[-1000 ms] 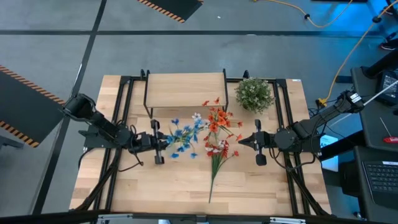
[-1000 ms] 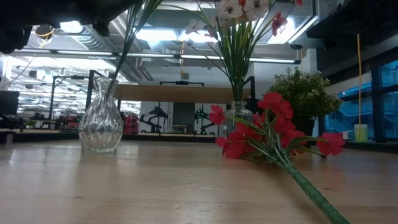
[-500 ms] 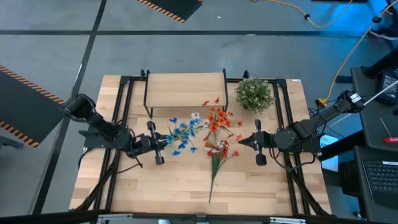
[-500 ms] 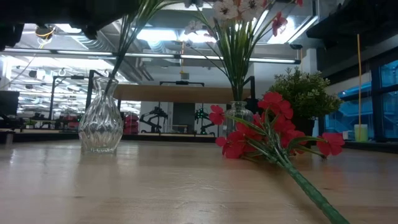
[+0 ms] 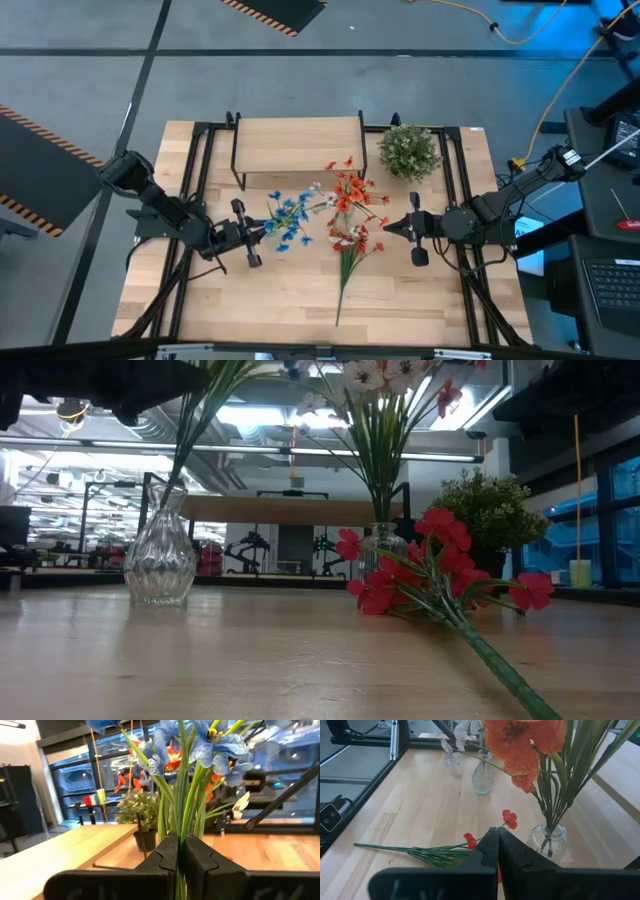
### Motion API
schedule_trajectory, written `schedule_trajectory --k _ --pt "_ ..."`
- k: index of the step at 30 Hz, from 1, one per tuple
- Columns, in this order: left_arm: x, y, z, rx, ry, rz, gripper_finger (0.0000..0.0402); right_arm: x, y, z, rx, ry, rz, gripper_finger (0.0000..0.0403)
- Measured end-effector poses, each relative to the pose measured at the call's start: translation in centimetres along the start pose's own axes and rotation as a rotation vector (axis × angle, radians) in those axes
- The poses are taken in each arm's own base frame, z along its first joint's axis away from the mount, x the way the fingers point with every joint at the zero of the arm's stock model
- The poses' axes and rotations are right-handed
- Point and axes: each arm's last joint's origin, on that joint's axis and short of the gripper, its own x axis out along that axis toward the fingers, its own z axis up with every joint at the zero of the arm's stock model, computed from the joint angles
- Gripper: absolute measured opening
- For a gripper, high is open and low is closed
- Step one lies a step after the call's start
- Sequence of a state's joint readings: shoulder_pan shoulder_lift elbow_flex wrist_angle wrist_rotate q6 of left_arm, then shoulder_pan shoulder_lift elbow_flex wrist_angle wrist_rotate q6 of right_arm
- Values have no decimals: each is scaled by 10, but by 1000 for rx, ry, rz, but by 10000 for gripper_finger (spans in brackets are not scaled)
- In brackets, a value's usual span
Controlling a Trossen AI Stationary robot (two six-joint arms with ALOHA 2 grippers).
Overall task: Pick and place flowers into a vace then onto a shelf
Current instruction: Put the blue flowers into the left transparent vase
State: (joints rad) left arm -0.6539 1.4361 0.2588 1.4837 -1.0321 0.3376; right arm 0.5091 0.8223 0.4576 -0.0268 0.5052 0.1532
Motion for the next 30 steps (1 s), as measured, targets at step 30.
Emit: schedule_trajectory --k 30 --pt "-4 -1 2 12 -1 8 108 0 0 0 4 0 1 4"
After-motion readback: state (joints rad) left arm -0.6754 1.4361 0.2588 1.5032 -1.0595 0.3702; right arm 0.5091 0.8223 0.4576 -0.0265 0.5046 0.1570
